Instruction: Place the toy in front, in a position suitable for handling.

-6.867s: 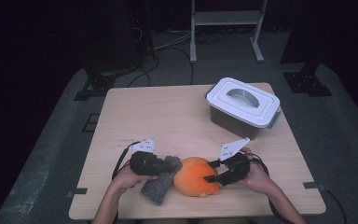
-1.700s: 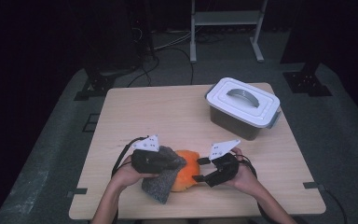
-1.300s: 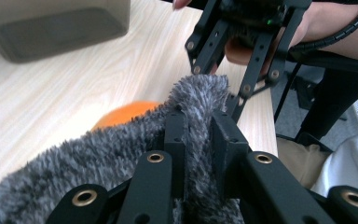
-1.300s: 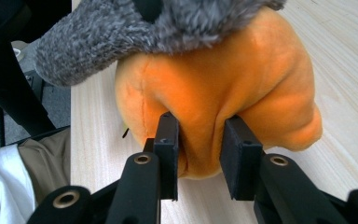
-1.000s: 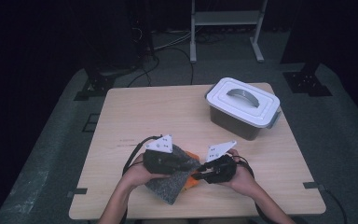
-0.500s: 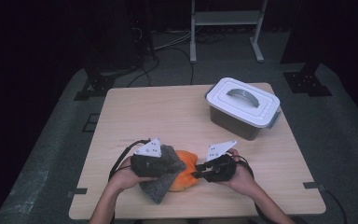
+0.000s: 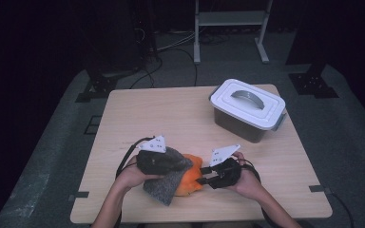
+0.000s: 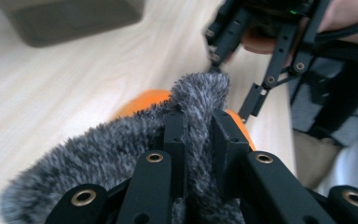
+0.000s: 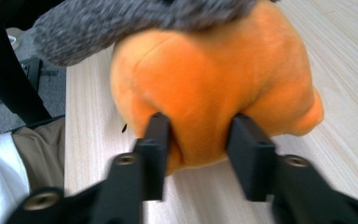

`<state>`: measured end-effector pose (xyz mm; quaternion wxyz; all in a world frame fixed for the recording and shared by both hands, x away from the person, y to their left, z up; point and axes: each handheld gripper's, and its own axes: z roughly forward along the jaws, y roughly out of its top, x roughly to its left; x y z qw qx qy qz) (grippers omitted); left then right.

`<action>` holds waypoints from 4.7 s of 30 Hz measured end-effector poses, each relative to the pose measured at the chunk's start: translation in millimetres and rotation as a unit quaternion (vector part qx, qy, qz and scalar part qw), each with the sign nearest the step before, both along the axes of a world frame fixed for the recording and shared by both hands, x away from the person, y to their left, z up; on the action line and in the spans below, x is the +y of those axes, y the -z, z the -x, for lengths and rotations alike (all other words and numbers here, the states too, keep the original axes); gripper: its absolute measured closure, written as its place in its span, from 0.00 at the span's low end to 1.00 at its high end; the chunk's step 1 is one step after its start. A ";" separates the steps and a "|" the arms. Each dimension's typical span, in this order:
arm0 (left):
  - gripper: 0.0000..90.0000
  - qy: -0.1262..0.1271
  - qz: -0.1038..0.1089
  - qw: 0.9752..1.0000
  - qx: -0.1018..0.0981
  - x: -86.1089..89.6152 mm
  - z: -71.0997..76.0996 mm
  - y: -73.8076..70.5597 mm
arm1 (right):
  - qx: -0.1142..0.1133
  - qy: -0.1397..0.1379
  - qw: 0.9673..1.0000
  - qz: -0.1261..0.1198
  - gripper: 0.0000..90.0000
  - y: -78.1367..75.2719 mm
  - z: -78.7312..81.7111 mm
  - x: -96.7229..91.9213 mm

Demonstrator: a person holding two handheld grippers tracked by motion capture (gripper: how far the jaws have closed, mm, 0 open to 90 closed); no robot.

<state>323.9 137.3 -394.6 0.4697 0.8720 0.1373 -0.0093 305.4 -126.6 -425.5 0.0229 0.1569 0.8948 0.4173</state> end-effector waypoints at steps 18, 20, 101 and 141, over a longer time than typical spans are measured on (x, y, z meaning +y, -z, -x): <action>0.86 0.029 0.010 0.999 0.014 -12.3 5.5 12.0 | -0.022 0.016 1.000 0.004 0.47 5.8 1.1 7.2; 0.86 0.024 0.011 1.000 0.011 -10.9 5.5 10.2 | -0.032 0.015 0.999 0.008 0.54 4.7 2.6 6.1; 0.85 0.041 0.015 0.999 0.021 -3.6 9.7 21.9 | -0.001 -0.013 1.000 -0.005 0.34 -8.5 -4.2 -20.8; 0.85 -0.005 0.017 1.000 0.018 4.8 2.2 22.4 | 0.034 0.004 0.999 -0.027 0.66 -5.3 -13.5 -23.8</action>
